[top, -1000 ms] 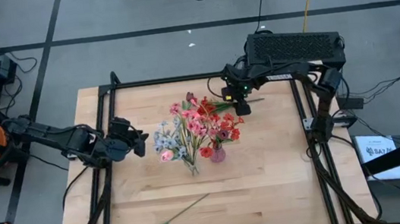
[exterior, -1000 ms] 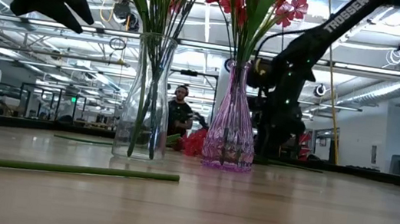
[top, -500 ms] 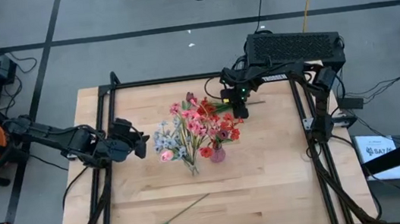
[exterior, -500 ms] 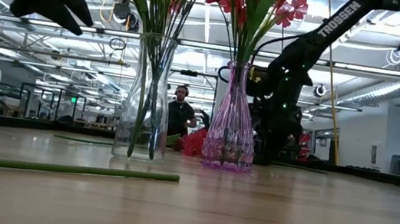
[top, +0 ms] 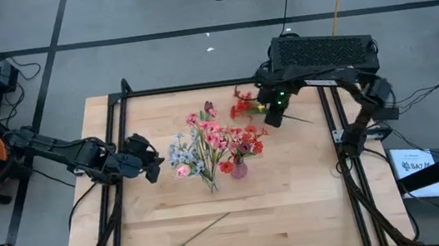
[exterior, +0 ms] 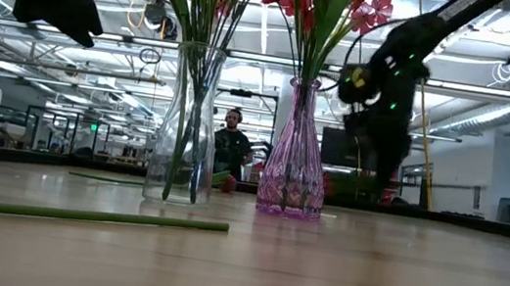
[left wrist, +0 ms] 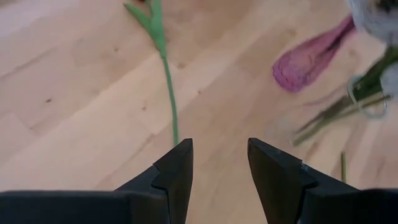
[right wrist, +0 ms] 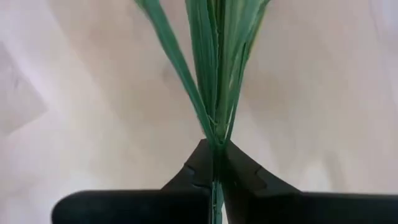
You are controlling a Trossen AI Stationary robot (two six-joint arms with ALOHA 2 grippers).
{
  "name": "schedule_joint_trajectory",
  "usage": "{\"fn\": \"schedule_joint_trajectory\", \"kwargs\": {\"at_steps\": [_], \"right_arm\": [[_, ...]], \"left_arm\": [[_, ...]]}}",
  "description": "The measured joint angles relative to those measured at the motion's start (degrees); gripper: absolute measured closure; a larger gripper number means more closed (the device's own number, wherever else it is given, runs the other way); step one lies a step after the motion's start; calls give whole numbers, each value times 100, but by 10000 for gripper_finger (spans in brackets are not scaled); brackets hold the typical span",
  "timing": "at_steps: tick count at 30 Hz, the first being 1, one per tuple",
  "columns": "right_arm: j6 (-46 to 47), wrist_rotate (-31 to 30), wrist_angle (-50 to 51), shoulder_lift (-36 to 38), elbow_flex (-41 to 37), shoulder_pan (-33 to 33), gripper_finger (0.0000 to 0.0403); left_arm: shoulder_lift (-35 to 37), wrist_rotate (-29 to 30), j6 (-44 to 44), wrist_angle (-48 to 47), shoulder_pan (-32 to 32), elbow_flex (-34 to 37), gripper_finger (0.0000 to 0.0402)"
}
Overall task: Sort flowers into vase by color
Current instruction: Put the red flowers into the purple vase
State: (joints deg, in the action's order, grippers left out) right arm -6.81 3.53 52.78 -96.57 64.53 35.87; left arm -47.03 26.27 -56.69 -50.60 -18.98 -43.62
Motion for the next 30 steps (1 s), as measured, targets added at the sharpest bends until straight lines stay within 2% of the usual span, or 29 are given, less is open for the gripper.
{"fn": "schedule_joint_trajectory", "kwargs": {"at_steps": [5, 10, 15, 19, 22, 26, 28, 30], "right_arm": [[1269, 43, 128, 1408, -529, -22, 400], [3183, 37, -11, 3218, -1406, -447, 402], [4950, -289, -633, 5010, -2253, -1641, 402], [5930, -1243, -1830, 6013, -2784, -2898, 402], [5824, -2346, -3228, 6268, -3081, -3869, 403], [4724, -3944, -4862, 6113, -3273, -4889, 403], [4160, -4479, -5356, 5958, -3307, -5240, 403], [3681, -4750, -5931, 5787, -3375, -5487, 403]], "left_arm": [[0, -354, 22, -174, 0, 0, 242], [0, -504, 57, -283, 0, 0, 242], [0, -506, 373, -268, 0, 0, 242], [0, -504, 529, -263, 0, 0, 242], [0, -504, 646, -246, 0, 0, 242], [0, -504, 656, -246, 0, 0, 242], [0, -505, 658, -248, 0, 0, 242], [0, -504, 658, -248, 0, 0, 242]]}}
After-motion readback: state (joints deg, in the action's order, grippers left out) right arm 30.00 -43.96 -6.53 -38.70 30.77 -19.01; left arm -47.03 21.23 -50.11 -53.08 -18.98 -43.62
